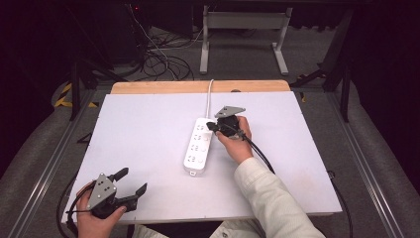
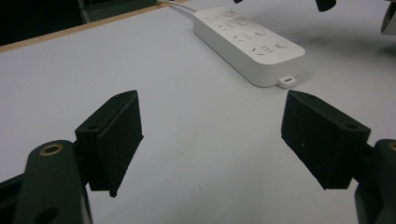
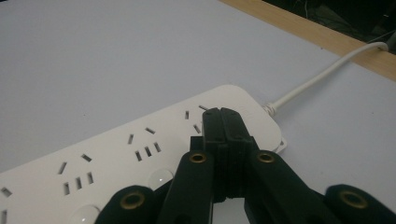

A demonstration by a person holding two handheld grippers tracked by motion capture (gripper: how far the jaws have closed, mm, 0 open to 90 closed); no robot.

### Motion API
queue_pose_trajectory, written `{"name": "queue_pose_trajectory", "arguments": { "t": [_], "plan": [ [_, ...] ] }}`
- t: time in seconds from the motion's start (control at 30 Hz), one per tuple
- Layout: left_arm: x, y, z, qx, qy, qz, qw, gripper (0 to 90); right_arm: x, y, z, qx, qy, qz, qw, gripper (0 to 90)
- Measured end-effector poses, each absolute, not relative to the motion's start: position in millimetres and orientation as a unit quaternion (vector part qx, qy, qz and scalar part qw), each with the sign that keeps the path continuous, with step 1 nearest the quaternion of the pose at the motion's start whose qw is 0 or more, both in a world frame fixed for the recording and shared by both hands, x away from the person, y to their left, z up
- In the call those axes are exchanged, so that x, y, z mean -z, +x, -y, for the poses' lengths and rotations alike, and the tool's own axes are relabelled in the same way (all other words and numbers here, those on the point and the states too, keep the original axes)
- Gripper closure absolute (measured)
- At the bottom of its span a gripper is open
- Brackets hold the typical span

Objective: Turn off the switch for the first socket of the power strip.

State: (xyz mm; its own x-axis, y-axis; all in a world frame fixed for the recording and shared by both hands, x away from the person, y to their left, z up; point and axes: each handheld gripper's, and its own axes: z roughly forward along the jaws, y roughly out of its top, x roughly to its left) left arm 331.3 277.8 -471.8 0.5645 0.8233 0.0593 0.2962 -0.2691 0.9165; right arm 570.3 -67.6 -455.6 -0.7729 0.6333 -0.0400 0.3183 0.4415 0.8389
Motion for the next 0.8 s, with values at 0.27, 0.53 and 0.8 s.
{"name": "queue_pose_trajectory", "arguments": {
  "t": [0.27,0.53,0.8],
  "plan": [
    [472,332,-278,-0.279,0.747,-0.374,0.474,20.8,465,576,65,-0.439,0.293,-0.831,0.177,90.0],
    [472,332,-278,-0.278,0.747,-0.374,0.474,21.1,470,578,62,-0.438,0.293,-0.831,0.177,90.0],
    [472,331,-278,-0.279,0.748,-0.373,0.473,21.1,471,577,60,-0.433,0.293,-0.832,0.184,90.0]
  ]
}}
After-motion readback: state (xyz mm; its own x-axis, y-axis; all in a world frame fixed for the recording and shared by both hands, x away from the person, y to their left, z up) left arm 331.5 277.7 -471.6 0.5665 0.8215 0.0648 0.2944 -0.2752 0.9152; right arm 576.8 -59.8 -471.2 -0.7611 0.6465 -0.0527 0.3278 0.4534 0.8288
